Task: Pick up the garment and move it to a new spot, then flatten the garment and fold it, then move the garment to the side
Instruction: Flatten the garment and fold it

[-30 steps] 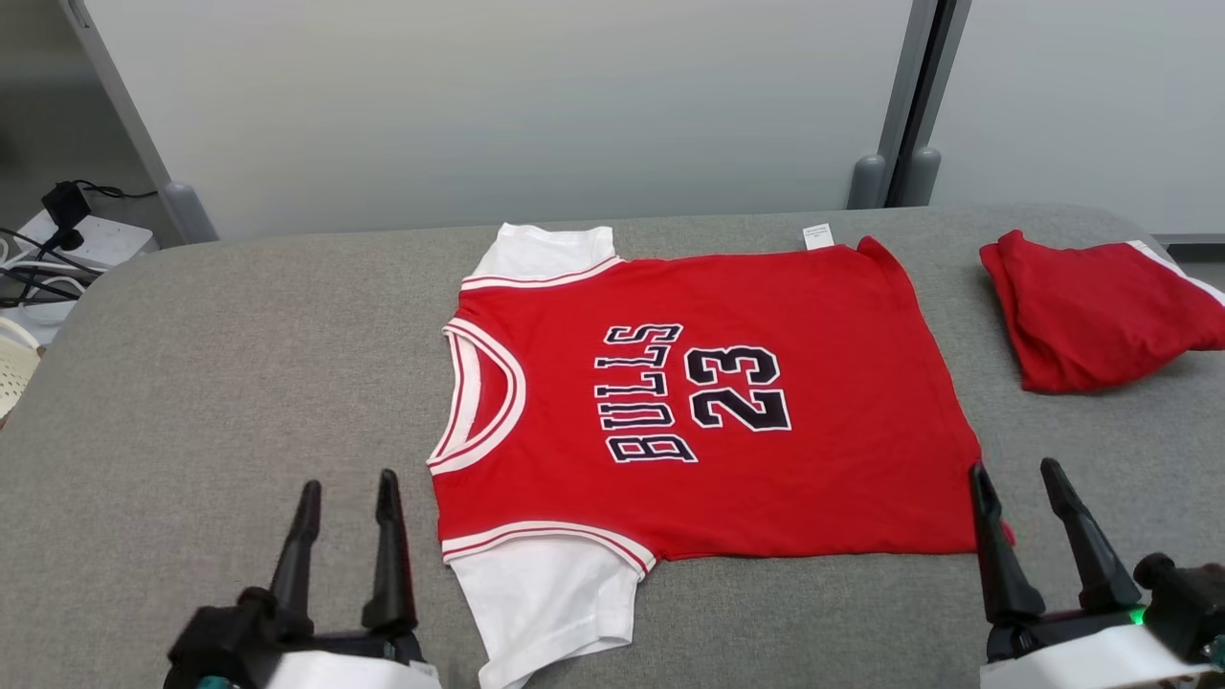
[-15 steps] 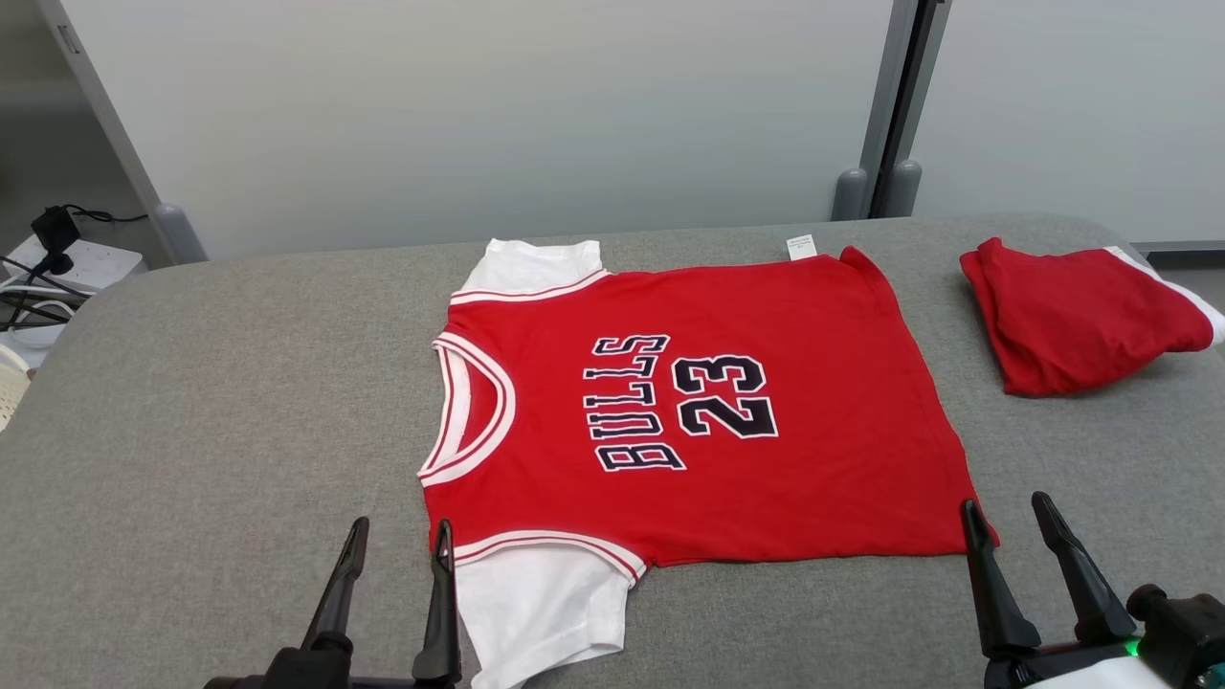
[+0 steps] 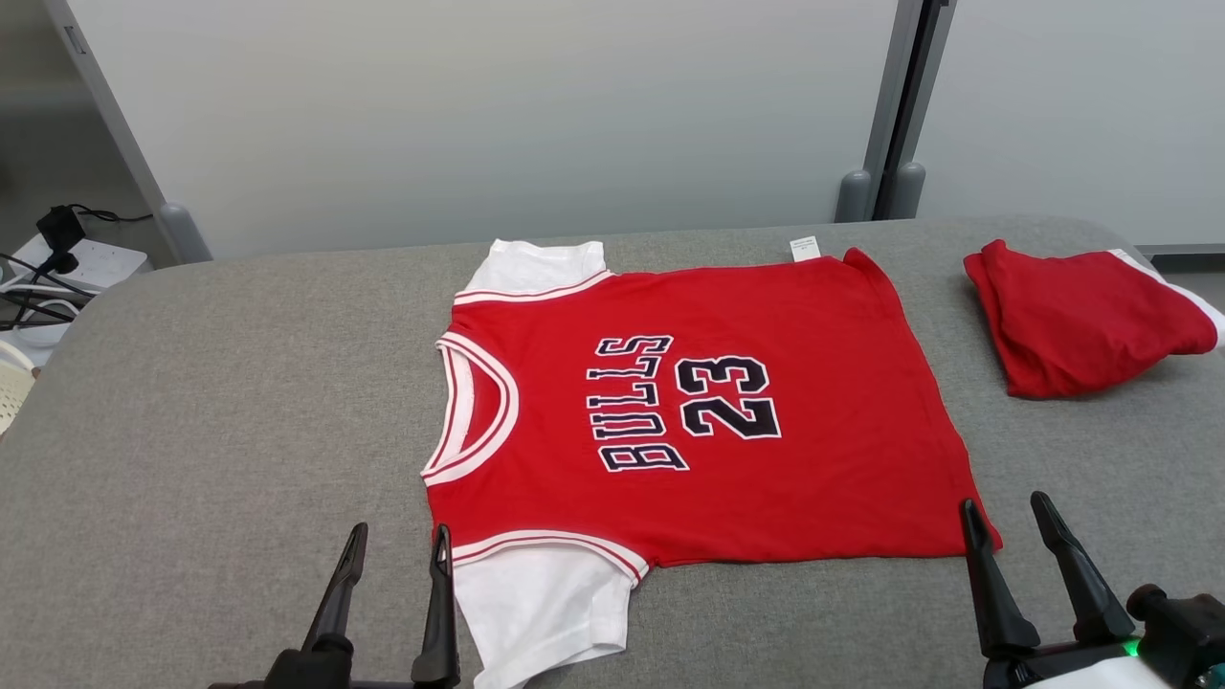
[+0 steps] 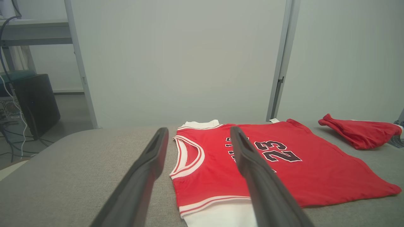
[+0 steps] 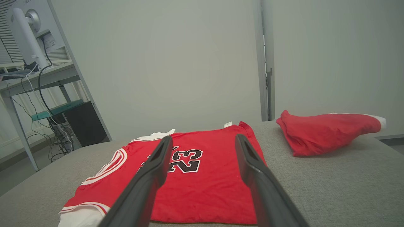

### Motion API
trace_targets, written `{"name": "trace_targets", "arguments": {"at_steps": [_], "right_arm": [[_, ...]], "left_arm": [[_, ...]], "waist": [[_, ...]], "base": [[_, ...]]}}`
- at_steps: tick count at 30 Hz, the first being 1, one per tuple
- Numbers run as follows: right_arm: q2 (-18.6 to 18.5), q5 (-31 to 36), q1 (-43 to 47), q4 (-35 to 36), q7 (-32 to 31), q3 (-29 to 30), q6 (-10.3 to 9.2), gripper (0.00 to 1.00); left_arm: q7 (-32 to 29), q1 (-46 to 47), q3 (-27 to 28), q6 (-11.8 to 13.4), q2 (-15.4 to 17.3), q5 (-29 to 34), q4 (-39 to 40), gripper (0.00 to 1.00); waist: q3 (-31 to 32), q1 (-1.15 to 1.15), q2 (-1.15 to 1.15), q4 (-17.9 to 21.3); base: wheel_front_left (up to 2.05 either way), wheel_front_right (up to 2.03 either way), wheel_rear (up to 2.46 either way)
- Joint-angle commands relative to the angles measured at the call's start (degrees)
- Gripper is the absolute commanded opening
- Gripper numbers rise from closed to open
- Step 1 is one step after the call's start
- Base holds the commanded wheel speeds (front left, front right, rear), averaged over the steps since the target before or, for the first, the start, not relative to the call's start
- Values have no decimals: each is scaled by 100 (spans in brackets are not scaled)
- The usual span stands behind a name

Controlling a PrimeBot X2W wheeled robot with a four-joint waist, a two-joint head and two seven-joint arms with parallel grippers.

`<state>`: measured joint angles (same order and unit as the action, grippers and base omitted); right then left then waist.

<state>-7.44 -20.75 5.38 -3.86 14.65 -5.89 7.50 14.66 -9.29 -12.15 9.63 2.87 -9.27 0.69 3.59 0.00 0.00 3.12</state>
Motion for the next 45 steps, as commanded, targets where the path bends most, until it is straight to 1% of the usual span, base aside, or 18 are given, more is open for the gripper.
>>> {"name": "trace_targets", "arguments": {"at_steps": [1,9,16,18,19,22,25,30,32,33,34,35,36,38,39,40,41,45], "right_arm": [[-77,-20,-102,163,35,-120,-1,100],[-78,-25,-117,126,35,-139,-1,100],[-79,-34,-135,82,35,-184,-1,100],[-81,-42,-150,83,35,-191,-1,100],[-85,-46,-159,83,35,-198,-1,100],[-104,-55,-191,79,35,-224,-1,100],[-127,-68,-218,86,35,-252,-1,100],[-166,-96,-260,77,35,-306,-1,100],[-187,-110,-271,72,35,-311,-1,100],[-195,-117,-274,68,35,-315,-1,100],[-205,-122,-277,65,35,-323,-1,100],[-205,-122,-277,65,35,-323,-1,100],[-214,-127,-279,63,35,-331,-1,100],[-234,-141,-283,61,35,-341,-1,100],[-245,-150,-286,62,35,-345,-1,100],[-255,-158,-289,62,35,-347,-1,100],[-267,-164,-292,63,35,-349,-1,100],[-305,-188,-294,73,35,-325,-1,100]], "left_arm": [[34,171,188,11,1,-9,122,100],[34,172,126,-79,1,-164,-152,100],[-15,318,-265,-160,1,-1294,-1453,100],[-110,438,-391,-140,1,-1606,-1764,100],[-174,502,-468,-132,1,-1696,-1913,96],[-368,674,-672,-108,1,-1990,-2263,100],[-520,851,-895,-3,1,-2311,-2566,100],[-637,1042,-1092,160,1,-2376,-2897,99],[-665,1095,-1151,215,1,-2420,-2969,90],[-676,1115,-1176,238,1,-2439,-3006,87],[-665,1136,-1195,248,1,-2450,-3039,67],[-665,1136,-1195,248,1,-2450,-3039,67],[-662,1153,-1211,251,1,-2474,-3074,52],[-681,1187,-1251,261,1,-2507,-3158,40],[-664,1203,-1263,261,1,-2526,-3184,29],[-670,1217,-1286,251,1,-2546,-3216,9],[-654,1233,-1311,229,1,-2562,-3235,0],[-524,1284,-1363,209,1,-2573,-3294,0]], "waist": [[-2,0,0,-1],[-31,0,0,-9],[-110,0,0,-36],[-142,0,0,-43],[-160,0,0,-44],[-207,0,0,-42],[-256,0,0,-19],[-314,0,0,35],[-331,0,0,50],[-336,0,0,59],[-341,0,0,67],[-341,0,0,67],[-344,0,0,76],[-348,0,0,93],[-348,0,0,102],[-348,0,0,110],[-347,0,0,115],[-337,0,0,126]], "base": [[0,0,0],[0,0,0],[0,0,0],[0,0,0],[0,0,0],[0,0,0],[0,0,0],[0,0,0],[0,0,0],[0,0,0],[0,0,0],[0,0,0],[0,0,0],[0,0,0],[0,0,0],[0,0,0],[0,0,0],[0,0,0]]}}
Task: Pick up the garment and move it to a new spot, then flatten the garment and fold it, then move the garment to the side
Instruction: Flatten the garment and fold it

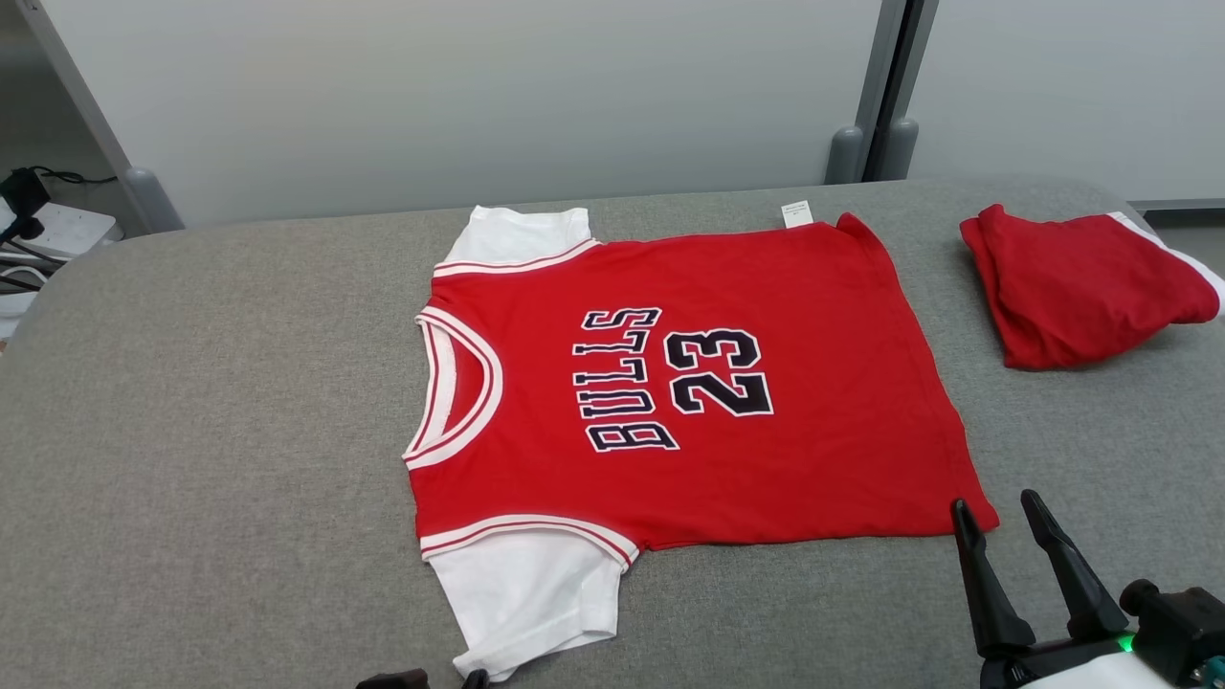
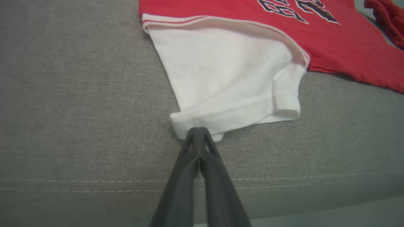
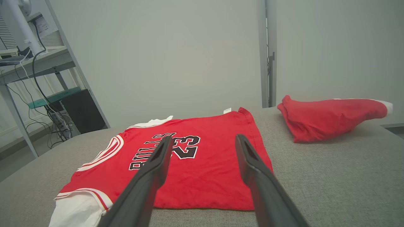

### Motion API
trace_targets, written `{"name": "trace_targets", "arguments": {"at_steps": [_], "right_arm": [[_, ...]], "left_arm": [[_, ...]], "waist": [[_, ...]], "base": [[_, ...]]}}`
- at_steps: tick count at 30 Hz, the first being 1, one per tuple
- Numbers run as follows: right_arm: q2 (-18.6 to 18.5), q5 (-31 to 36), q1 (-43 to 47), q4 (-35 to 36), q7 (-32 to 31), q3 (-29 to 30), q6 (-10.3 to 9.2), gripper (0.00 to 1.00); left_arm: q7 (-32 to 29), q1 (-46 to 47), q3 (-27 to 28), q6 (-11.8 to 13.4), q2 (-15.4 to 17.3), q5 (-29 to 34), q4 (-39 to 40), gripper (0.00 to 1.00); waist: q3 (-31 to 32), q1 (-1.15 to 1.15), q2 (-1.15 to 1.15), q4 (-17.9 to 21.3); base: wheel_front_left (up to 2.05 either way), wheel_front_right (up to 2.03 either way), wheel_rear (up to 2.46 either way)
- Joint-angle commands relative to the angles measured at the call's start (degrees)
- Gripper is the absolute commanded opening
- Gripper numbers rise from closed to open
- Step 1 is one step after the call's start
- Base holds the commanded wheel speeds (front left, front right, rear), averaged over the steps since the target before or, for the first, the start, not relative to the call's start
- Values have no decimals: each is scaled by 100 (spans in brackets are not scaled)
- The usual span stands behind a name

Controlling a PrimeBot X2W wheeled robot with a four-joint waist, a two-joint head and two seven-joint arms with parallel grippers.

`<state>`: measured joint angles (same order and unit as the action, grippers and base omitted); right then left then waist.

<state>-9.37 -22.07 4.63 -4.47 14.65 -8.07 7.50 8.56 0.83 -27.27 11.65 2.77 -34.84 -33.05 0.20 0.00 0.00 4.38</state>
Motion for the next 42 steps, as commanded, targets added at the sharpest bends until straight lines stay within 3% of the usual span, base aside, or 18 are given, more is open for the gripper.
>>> {"name": "trace_targets", "arguments": {"at_steps": [1,5,6,7,8,22,25,26,28,29,37,42], "right_arm": [[-117,-60,-216,131,35,-101,-1,100],[-123,-66,-193,106,35,-92,-1,100],[-122,-70,-188,99,35,-93,-1,100],[-122,-75,-184,93,35,-97,-1,100],[-121,-77,-179,87,35,-101,-1,100],[-235,-113,-241,66,35,-190,-1,100],[-259,-117,-243,63,35,-193,-1,100],[-266,-117,-243,59,35,-195,-1,100],[-280,-120,-245,55,35,-200,-1,100],[-286,-121,-244,54,35,-196,-1,100],[-276,-118,-199,-148,35,-12,-1,100],[-201,-596,-291,-1093,35,13,-1,100]], "left_arm": [[99,279,145,5,10,-16,59,0],[98,286,181,62,39,-42,-51,0],[117,289,199,88,42,-46,-55,7],[112,285,219,99,42,-76,-58,49],[115,281,236,99,41,-107,-53,100],[203,519,79,-72,31,-236,-380,98],[267,599,31,-132,25,-284,-441,70],[285,624,18,-141,23,-301,-473,66],[325,676,-17,-165,20,-321,-537,30],[344,699,-36,-176,19,-329,-571,0],[372,687,-140,-275,41,-400,-597,0],[39,509,-181,-334,371,-429,-197,0]], "waist": [[4,0,0,1],[2,0,0,-15],[0,0,0,-21],[-1,0,0,-29],[-2,0,0,-37],[-34,0,0,18],[-55,0,0,50],[-60,0,0,59],[-67,0,0,74],[-69,0,0,80],[-97,0,0,61],[-247,0,0,-64]], "base": [[0,0,0],[0,0,0],[0,0,0],[0,0,0],[0,0,0],[0,0,0],[0,0,0],[0,0,0],[0,0,0],[0,0,0],[0,0,0],[0,0,0]]}}
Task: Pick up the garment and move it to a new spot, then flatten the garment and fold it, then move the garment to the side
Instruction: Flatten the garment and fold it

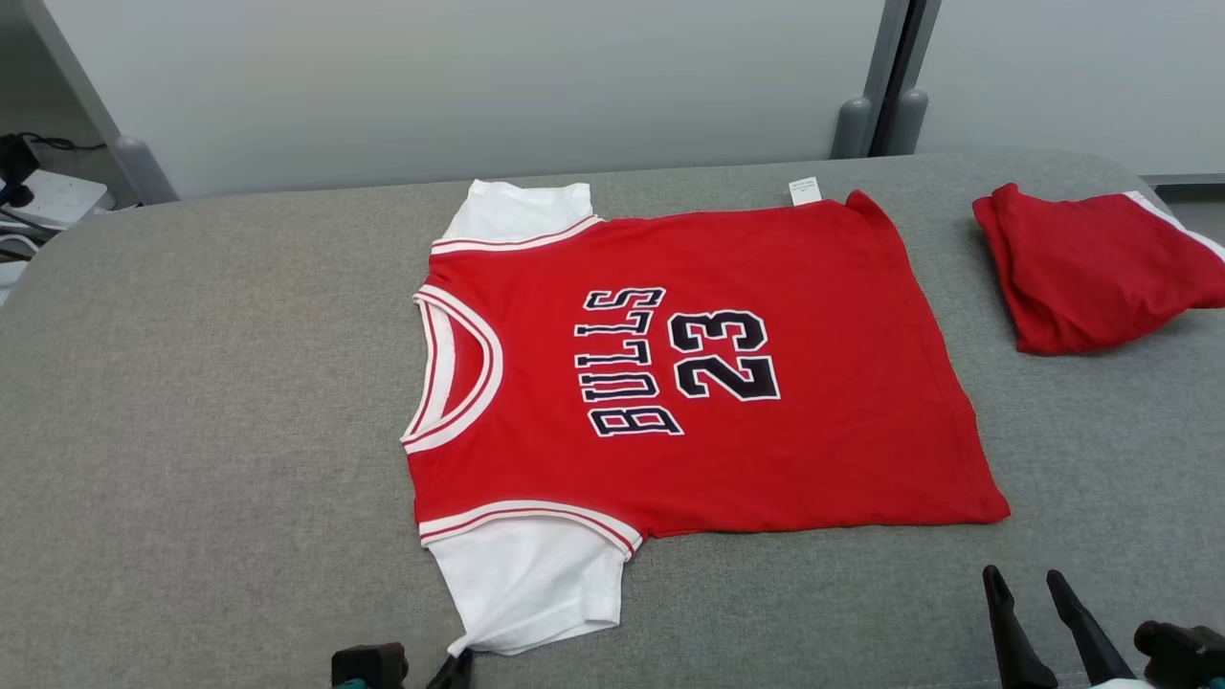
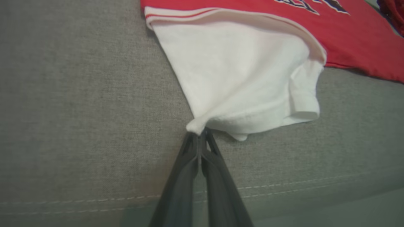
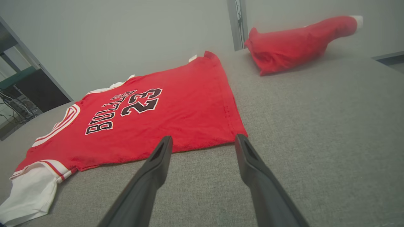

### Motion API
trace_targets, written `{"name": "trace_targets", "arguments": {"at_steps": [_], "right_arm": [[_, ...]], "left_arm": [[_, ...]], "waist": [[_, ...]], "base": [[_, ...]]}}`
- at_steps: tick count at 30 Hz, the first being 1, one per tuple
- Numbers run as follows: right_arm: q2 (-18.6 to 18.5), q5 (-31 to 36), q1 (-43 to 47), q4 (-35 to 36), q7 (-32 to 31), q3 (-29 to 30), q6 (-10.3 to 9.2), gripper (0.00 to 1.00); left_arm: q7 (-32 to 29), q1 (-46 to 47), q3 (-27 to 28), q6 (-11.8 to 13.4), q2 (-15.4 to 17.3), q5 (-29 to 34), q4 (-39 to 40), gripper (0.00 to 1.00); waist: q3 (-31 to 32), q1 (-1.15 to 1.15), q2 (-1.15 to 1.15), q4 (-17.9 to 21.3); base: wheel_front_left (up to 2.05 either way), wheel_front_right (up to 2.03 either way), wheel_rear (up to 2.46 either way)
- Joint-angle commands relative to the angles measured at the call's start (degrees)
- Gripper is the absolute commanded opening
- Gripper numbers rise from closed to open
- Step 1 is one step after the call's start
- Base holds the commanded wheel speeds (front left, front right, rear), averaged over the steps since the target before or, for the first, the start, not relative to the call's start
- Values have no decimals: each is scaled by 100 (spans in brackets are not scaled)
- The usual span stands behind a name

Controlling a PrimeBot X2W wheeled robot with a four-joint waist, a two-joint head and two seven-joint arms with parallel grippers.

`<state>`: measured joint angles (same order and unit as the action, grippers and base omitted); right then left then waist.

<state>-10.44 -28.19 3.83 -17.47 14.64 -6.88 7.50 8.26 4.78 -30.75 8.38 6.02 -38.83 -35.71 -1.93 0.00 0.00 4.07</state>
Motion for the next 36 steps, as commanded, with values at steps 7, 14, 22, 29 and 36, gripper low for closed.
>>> {"name": "trace_targets", "arguments": {"at_steps": [7,14,22,29,36], "right_arm": [[-239,-760,-1086,-1283,36,-124,-1,100],[-198,-1152,-1928,-2628,19,-305,-1,100],[-265,-1482,-2414,-3253,32,-628,-1,85],[-304,-1356,-2498,-3394,35,-583,-1,0],[-448,-1219,-2232,-2944,35,-407,-1,0]], "left_arm": [[-465,-91,144,199,591,38,1152,0],[-794,-212,83,387,767,69,1965,0],[-948,-239,-17,481,838,133,2344,0],[-956,-271,-33,537,886,138,2494,0],[-904,-329,143,506,990,-22,2871,0]], "waist": [[-275,0,0,-182],[-409,0,0,-262],[-531,0,0,-353],[-507,0,0,-349],[-405,0,0,-348]], "base": [[0,0,0],[0,0,0],[0,0,0],[0,0,0],[0,0,0]]}}
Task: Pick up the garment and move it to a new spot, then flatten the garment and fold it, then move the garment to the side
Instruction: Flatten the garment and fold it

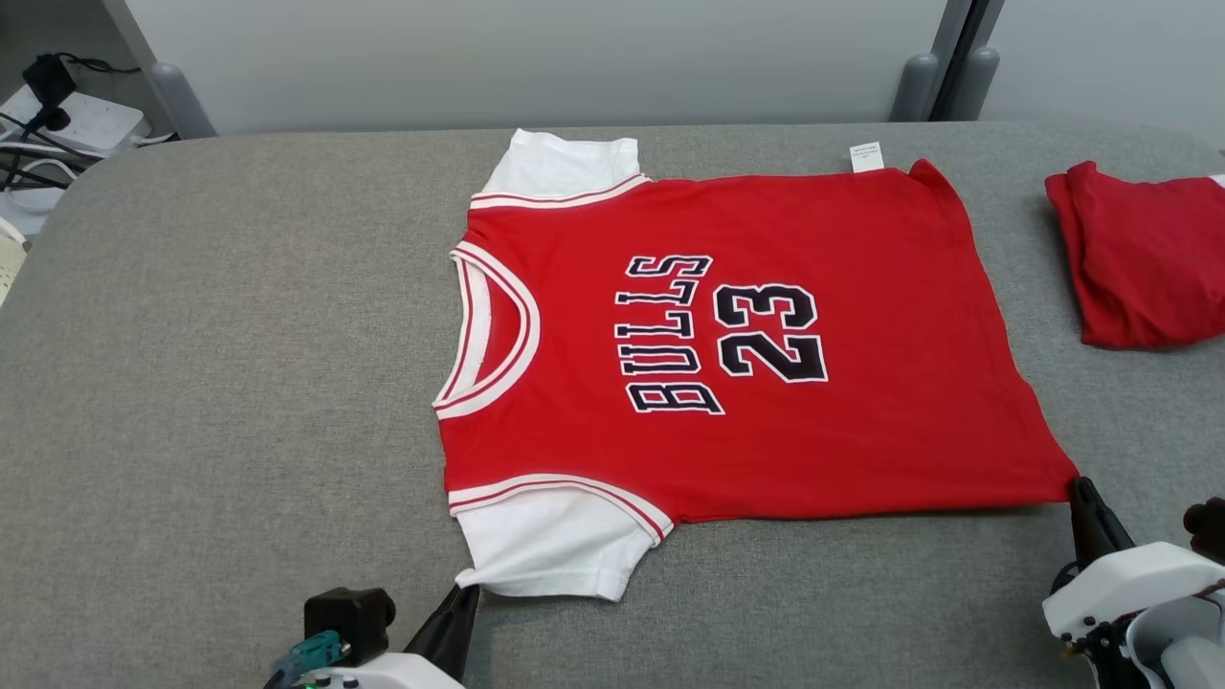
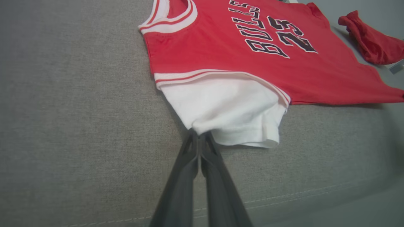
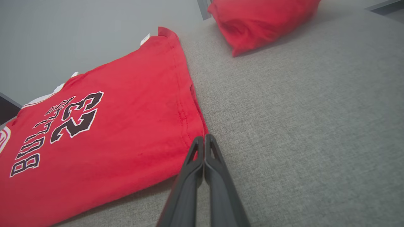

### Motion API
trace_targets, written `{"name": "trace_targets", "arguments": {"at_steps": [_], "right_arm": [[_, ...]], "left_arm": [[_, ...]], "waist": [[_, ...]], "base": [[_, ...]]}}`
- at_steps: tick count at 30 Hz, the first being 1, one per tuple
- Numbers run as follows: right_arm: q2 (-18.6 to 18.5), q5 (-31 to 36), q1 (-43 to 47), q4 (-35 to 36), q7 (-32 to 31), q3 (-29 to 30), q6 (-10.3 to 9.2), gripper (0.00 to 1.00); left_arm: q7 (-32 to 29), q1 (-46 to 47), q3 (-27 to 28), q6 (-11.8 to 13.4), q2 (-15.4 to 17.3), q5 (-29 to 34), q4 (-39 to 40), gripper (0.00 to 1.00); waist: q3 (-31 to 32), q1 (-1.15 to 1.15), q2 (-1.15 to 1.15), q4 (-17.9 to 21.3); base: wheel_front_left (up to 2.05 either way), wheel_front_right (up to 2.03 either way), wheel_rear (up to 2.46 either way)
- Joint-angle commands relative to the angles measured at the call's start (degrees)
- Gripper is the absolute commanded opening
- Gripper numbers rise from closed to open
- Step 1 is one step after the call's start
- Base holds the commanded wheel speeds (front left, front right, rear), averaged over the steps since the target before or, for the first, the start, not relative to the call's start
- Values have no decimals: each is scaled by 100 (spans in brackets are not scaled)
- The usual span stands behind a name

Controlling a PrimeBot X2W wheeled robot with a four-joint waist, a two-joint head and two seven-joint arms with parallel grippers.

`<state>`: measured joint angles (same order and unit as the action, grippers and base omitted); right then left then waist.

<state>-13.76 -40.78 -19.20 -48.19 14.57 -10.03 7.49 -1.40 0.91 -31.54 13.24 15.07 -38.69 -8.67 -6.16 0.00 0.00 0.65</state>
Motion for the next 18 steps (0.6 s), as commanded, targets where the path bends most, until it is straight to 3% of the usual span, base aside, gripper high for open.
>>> {"name": "trace_targets", "arguments": {"at_steps": [1,10,18], "right_arm": [[-144,43,169,256,42,-62,0,0],[-520,-134,1102,1220,42,-220,0,0],[-894,-208,1699,1687,-27,-157,0,0]], "left_arm": [[56,28,272,5,119,-92,297,0],[-448,-539,573,-1,612,-625,1746,0],[-1147,-1255,458,192,1389,-570,3129,0]], "waist": [[47,0,0,-11],[297,0,0,-7],[245,0,0,-1]], "base": [[0,0,0],[0,0,0],[0,0,0]]}}
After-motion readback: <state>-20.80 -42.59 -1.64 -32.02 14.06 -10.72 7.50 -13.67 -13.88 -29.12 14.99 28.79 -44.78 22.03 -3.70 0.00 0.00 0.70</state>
